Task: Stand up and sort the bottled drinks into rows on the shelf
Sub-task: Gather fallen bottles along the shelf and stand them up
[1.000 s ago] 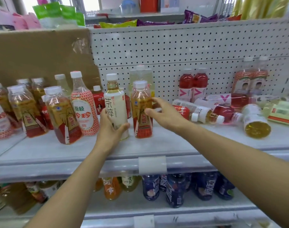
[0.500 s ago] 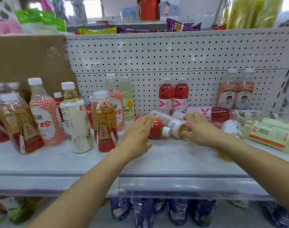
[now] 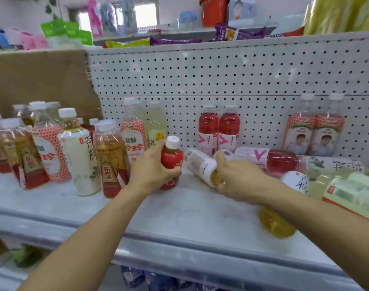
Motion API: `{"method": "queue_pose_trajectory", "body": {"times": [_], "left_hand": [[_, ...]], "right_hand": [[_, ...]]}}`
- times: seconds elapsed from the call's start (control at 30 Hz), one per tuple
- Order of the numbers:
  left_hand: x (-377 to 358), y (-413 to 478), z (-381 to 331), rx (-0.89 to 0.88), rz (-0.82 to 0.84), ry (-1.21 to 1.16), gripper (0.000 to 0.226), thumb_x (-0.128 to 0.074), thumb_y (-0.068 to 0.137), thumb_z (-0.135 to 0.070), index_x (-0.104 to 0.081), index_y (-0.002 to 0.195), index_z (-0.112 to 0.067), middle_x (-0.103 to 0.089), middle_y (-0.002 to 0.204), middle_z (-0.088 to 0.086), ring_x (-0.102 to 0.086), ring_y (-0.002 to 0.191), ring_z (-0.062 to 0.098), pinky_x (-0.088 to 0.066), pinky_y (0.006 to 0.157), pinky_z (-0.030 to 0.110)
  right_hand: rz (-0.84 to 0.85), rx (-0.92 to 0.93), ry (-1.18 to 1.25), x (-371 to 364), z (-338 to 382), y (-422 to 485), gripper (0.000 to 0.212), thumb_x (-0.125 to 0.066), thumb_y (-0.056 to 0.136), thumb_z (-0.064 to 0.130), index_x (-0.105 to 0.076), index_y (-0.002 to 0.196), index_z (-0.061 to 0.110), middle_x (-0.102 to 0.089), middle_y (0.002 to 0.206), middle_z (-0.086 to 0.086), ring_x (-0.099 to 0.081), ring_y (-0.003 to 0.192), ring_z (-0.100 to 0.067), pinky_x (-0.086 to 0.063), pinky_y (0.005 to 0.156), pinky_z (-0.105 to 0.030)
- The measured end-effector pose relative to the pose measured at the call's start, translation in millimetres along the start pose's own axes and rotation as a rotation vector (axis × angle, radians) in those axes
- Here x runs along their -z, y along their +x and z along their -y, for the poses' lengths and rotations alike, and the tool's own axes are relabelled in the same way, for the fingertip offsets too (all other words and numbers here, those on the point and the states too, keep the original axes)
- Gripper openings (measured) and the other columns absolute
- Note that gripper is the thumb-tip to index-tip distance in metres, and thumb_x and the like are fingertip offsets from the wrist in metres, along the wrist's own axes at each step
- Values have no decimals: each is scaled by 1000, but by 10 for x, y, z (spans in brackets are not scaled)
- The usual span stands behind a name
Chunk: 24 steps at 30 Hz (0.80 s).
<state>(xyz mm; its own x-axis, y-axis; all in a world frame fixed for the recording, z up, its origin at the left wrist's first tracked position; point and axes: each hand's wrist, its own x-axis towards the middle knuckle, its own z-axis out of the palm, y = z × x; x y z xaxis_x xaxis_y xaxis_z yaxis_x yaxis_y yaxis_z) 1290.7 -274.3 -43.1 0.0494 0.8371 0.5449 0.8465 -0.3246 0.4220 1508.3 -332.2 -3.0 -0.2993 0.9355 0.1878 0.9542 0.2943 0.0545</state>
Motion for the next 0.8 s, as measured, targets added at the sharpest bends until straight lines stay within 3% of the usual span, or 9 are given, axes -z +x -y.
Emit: {"method": "queue_pose_trajectory", "body": {"times": [0.13,0.23,0.33,0.43,0.5,0.6,0.8], "left_hand": [[-60,-39,-8,148,1,-200,78,-81,76,-37,-40,143,-27,-59,128,0,-58,115,21,-48,98,41],[-72,25,-19,179,41,-263,79,-79,82,-32,-36,148,-24,-54,136,1,-54,122,21,-46,101,41],[-81,82,17,204,67,-262,78,-76,85,-34,-33,149,-22,-50,143,3,-50,129,24,-43,105,44],[-97,114,51,216,99,-235,81,-73,85,-41,-29,151,-22,-46,147,4,-47,133,26,-42,109,48],[-107,127,68,221,115,-215,84,-72,86,-43,-26,152,-21,-44,148,4,-46,134,26,-42,110,51],[-116,118,77,214,112,-200,85,-70,87,-44,-23,154,-21,-41,149,4,-44,135,25,-41,110,51],[-132,126,101,220,115,-225,86,-66,92,-38,-14,157,-21,-34,154,3,-37,140,24,-37,111,47]], "right_hand": [[-120,-4,31,304,-37,70,30,-51,93,36,-40,106,12,-62,102,-7,-55,84,-29,-40,65,-36],[-227,-29,143,471,-15,232,30,-53,92,34,-46,107,9,-63,96,-10,-59,84,-32,-48,71,-40],[-311,-34,253,561,6,490,27,-51,95,28,-51,111,7,-63,100,-10,-60,84,-30,-51,74,-40],[-393,-34,297,583,-4,804,30,-49,97,26,-55,122,10,-63,117,-10,-59,100,-28,-46,80,-35],[-392,-33,426,593,0,998,28,-50,99,24,-60,124,15,-61,127,-7,-59,109,-24,-46,87,-33],[-361,-67,595,632,17,1226,26,-53,98,21,-61,123,20,-63,126,-6,-62,108,-23,-52,95,-42],[-404,-78,561,650,54,1432,37,-68,91,31,-61,123,14,-64,121,-8,-61,109,-25,-50,96,-44]]}}
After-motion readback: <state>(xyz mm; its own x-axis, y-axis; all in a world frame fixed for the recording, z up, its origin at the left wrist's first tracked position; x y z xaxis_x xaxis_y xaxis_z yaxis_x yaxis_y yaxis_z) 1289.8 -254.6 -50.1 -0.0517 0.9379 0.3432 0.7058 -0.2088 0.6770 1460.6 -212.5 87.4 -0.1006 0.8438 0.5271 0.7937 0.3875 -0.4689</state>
